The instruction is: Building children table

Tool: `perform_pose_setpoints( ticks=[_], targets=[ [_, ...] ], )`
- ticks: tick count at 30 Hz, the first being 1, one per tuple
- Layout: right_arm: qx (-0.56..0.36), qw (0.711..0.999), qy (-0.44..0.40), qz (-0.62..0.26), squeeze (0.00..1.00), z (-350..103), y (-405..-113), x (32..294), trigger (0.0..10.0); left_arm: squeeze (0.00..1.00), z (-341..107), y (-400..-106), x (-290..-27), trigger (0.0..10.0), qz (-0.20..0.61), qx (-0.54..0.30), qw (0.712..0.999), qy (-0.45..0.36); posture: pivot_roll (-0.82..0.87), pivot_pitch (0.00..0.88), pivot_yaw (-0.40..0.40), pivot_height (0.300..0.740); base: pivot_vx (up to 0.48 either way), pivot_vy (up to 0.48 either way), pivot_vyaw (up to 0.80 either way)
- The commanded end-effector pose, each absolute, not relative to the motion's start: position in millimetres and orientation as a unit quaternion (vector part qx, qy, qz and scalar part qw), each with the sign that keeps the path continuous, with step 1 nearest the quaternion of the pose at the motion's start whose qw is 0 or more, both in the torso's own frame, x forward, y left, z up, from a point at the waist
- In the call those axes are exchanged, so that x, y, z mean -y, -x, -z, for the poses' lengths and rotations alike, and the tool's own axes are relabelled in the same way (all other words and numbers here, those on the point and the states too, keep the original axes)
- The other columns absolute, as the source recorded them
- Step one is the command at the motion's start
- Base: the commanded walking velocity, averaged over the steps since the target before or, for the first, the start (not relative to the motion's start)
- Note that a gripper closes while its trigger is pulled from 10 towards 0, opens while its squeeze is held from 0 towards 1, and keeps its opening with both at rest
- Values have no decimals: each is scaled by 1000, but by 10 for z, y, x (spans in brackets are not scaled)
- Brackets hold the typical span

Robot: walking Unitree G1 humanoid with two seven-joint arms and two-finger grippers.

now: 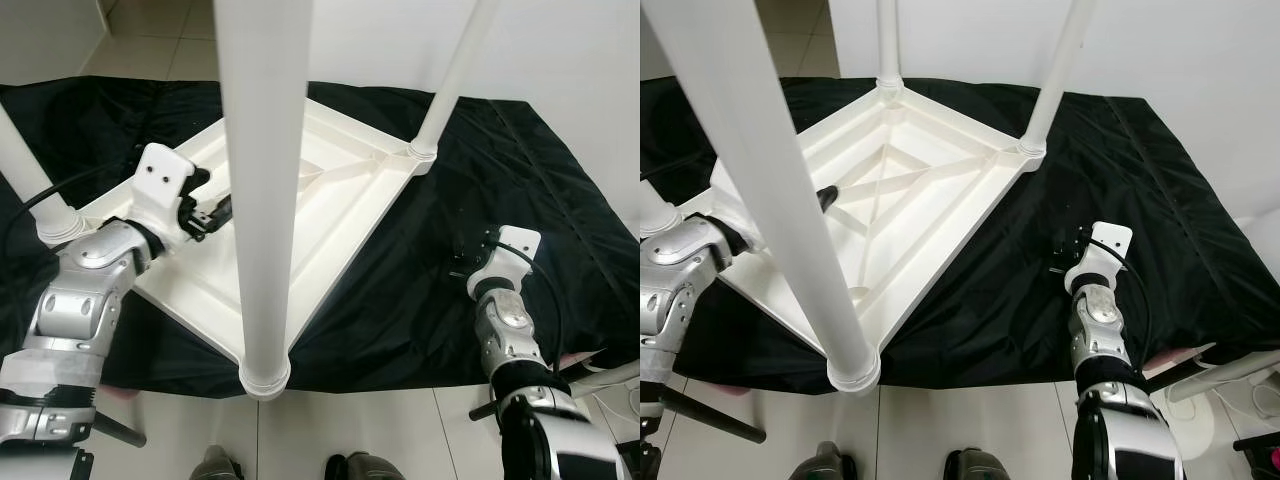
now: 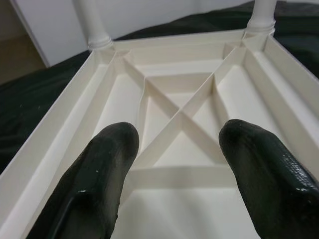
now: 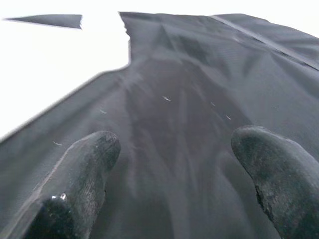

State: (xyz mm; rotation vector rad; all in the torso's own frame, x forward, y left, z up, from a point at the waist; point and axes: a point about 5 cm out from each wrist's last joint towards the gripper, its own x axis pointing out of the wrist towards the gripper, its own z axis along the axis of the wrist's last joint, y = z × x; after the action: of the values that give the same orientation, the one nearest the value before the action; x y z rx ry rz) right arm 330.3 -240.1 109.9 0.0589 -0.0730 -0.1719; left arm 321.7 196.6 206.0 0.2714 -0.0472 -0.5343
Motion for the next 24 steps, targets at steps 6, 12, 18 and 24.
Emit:
perform_pose_setpoints(
  ticks=[6, 12, 18, 24],
  targets=[
    [42, 995, -17, 86, 0, -1140, -3142, 2592, 10000, 0, -1890, -3061, -2070, 10000, 290, -11, 950, -115, -35, 69, -23, 740, 0, 0, 0],
    [41, 995, -13, 93, 0, -1164, -3094, 2659, 10000, 0, -1809, -2883, -1994, 10000, 322, -6, 940, -109, -43, 54, -17, 740, 0, 0, 0],
    [37, 995, -7, 87, 0, -1227, -3052, 2708, 10000, 0, -1747, -2569, -1830, 10000, 421, -8, 903, -87, -35, 36, -26, 740, 0, 0, 0],
    [31, 996, 2, 82, 0, -1230, -3041, 2700, 10000, 0, -1635, -2304, -1695, 10000, 512, -48, 853, -93, -34, 18, -25, 740, 0, 0, 0]
  ],
)
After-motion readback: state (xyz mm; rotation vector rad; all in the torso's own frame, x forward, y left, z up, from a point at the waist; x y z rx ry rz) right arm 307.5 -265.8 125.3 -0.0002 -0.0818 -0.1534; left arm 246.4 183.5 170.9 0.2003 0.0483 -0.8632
